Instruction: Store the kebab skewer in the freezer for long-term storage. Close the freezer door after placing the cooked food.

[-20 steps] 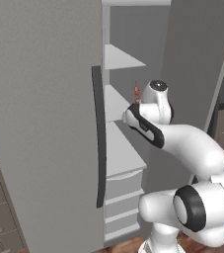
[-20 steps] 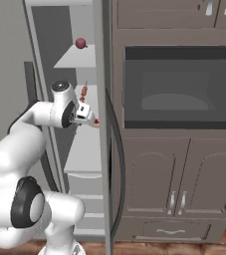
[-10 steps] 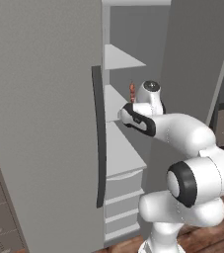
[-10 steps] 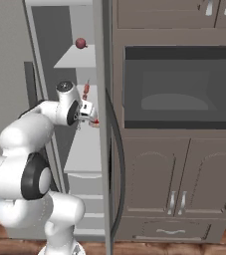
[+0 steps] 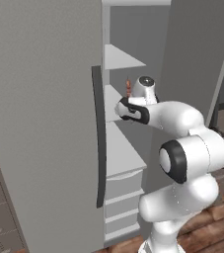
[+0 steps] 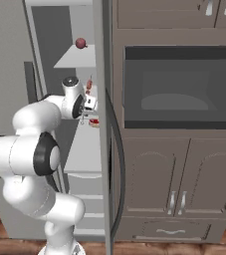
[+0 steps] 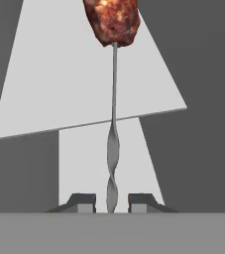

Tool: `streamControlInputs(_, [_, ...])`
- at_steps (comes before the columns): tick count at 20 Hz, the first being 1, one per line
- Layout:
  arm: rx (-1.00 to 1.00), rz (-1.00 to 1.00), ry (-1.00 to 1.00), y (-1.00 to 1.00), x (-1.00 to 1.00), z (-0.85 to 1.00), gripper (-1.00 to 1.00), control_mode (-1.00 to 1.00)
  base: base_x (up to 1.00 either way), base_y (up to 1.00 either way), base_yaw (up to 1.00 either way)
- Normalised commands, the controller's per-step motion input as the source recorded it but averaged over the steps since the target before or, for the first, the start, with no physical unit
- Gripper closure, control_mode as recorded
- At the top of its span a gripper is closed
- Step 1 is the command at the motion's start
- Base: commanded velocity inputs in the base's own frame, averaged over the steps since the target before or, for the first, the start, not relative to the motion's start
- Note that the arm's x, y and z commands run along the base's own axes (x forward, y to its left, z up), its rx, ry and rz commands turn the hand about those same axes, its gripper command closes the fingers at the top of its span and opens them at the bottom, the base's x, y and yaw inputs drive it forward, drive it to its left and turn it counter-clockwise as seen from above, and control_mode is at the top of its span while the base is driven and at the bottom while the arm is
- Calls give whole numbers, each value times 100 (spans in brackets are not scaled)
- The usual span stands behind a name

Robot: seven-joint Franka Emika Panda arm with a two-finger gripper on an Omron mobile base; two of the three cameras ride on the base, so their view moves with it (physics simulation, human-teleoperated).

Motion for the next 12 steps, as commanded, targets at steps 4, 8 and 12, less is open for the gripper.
streamControlInputs(4, [0,0,0,8,41,-5,100,-100,0,0,0])
streamControlInputs(8, [0,0,0,19,38,-13,100,-100,0,0,0])
streamControlInputs(12, [-1,0,0,27,37,-19,100,-100,0,0,0])
